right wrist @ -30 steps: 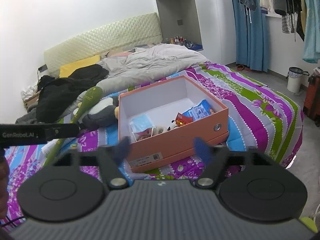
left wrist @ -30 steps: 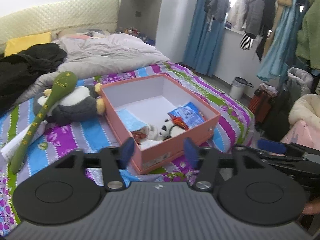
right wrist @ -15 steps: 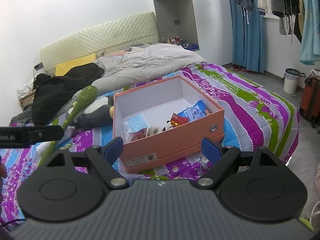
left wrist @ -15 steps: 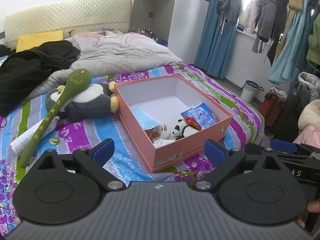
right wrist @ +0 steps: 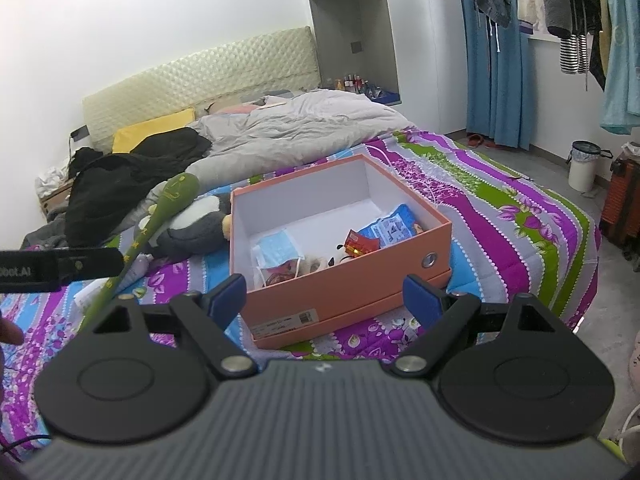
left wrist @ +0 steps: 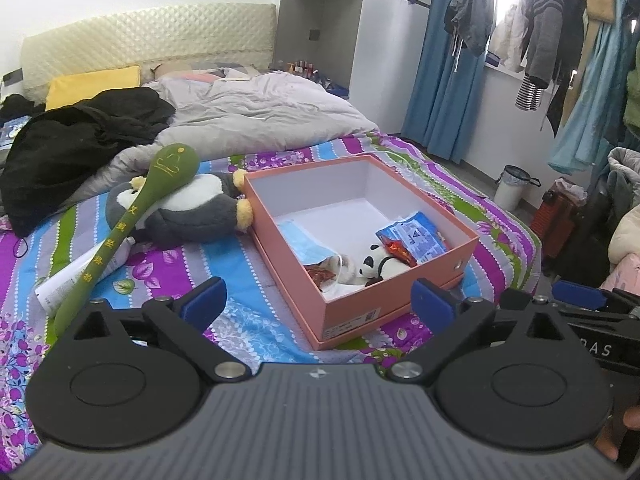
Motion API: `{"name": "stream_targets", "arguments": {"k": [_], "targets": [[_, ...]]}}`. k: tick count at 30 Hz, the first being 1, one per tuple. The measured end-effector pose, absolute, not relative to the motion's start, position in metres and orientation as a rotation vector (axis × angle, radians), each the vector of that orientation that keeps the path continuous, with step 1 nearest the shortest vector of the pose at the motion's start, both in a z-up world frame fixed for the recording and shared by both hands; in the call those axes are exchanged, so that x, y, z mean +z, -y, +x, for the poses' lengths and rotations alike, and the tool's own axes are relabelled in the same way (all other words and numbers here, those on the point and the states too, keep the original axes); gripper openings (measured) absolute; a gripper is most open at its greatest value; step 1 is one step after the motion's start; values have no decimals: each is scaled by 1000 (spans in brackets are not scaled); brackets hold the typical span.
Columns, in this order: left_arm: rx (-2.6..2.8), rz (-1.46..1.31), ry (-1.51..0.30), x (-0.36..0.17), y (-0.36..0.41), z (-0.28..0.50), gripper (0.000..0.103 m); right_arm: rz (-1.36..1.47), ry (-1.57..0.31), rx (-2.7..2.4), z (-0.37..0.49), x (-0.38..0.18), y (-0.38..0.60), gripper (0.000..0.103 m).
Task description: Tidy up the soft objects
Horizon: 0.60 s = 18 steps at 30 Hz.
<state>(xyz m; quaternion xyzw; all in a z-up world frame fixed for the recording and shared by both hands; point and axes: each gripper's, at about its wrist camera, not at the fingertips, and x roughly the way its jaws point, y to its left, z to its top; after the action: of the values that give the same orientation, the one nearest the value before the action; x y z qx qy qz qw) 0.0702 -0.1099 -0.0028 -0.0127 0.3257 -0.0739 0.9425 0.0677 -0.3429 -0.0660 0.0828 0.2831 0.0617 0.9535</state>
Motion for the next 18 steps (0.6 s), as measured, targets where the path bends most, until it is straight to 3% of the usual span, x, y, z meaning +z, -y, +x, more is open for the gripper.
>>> {"name": "stream_targets", "arguments": {"k": [18], "targets": [[-136, -28, -652, 3, 109, 70, 101, 166, -575, 133, 68, -63, 341, 87]]}}
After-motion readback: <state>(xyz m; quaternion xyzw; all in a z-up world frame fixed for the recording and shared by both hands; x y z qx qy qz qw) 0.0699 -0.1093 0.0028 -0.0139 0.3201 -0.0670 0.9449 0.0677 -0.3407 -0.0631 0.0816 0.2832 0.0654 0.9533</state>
